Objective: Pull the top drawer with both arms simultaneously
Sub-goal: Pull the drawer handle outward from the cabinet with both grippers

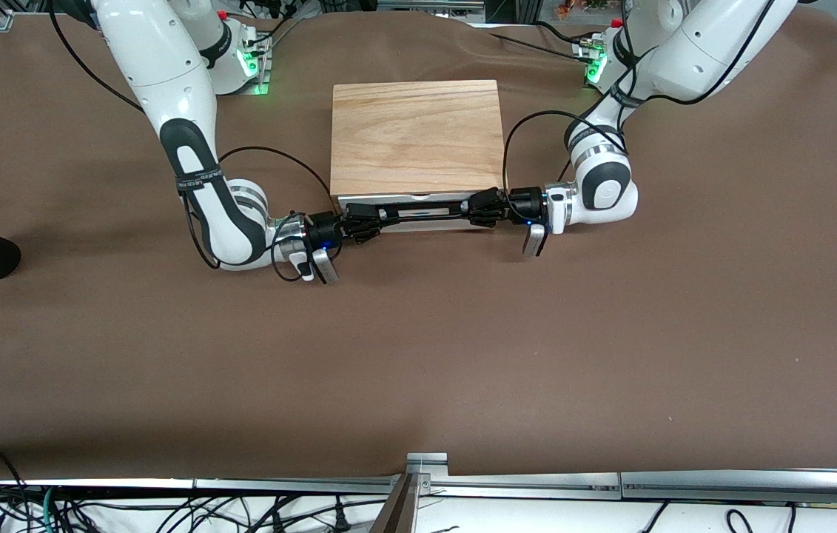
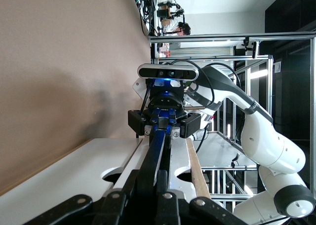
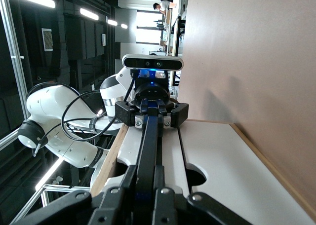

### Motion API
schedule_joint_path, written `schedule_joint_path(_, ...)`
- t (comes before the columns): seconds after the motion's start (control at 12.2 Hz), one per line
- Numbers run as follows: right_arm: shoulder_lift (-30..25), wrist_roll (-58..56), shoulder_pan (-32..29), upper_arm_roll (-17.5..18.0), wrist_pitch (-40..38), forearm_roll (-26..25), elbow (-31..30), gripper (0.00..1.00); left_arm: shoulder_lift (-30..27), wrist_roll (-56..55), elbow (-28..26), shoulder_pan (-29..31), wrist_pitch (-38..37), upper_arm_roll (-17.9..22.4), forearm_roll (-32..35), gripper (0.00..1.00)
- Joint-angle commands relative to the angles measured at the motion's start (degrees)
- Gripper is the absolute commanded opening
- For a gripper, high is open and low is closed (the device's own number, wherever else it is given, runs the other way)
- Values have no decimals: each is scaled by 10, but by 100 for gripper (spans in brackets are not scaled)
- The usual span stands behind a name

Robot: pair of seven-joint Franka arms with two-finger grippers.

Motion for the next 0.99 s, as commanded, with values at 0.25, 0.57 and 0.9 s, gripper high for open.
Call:
schedule_joint_path(0.25, 17, 45, -40, -7, 10, 20, 81, 0, 23, -103, 25, 2, 35, 48, 109, 0)
schedule_joint_path(0.57, 34, 60, -53, -7, 10, 19, 115, 0, 51, -129, 70, -9, 35, 64, 120, 0)
schedule_joint_path(0.9, 56, 76, -61, -8, 17, 17, 151, 0, 64, -192, 101, -15, 35, 88, 150, 0)
